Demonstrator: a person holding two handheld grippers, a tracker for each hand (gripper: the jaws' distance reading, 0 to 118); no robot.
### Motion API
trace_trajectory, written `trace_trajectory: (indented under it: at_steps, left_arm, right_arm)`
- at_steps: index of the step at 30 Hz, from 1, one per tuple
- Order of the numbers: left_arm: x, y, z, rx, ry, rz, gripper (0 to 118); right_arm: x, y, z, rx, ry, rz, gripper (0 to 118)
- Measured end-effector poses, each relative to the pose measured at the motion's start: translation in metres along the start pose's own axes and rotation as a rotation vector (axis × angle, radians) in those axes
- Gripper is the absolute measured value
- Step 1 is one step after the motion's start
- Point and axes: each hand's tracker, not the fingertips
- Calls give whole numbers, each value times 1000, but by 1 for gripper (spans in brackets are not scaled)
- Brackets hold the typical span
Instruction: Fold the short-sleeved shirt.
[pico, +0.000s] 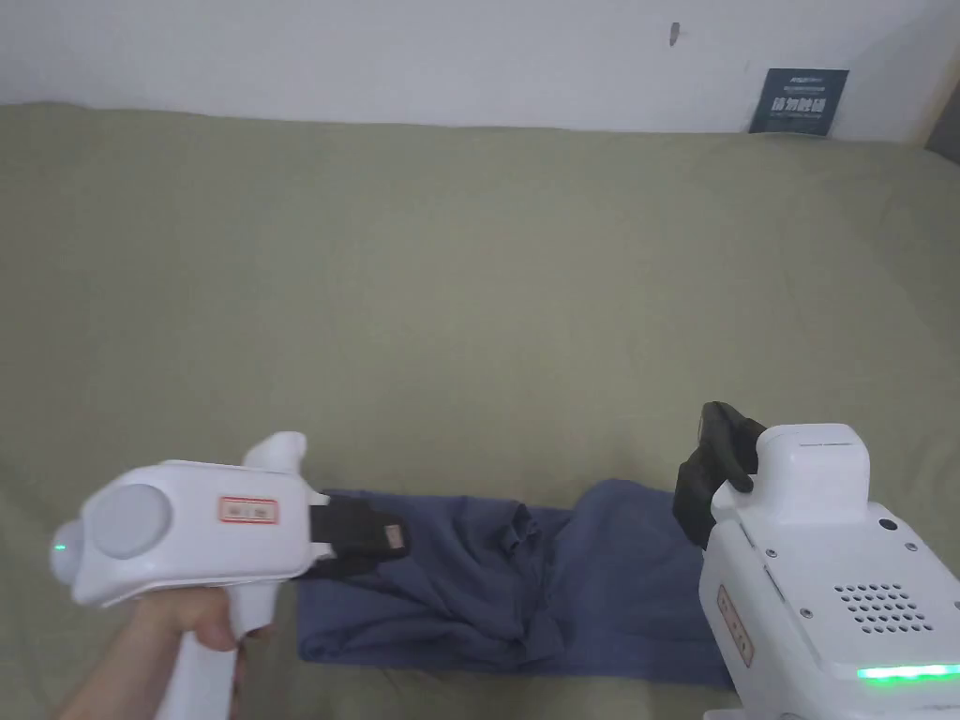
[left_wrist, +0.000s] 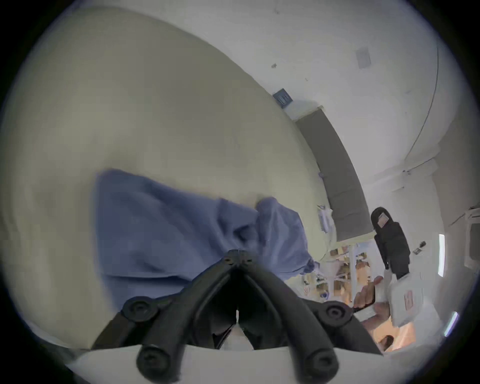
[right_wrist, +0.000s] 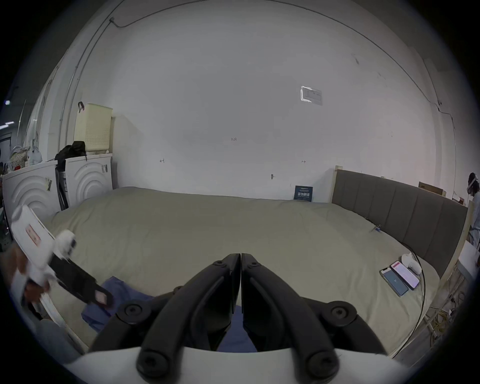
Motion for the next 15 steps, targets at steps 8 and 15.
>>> trace_trajectory:
  at_steps: [8, 15]
  left_arm:
    - [-70, 9, 30, 9, 115, 40, 1]
    - [-80, 0, -6, -66, -99, 107, 114]
  right_arm:
    - [-16, -2, -4, -18, 19, 0, 8]
    - [-18, -3, -5, -35, 20, 20, 8]
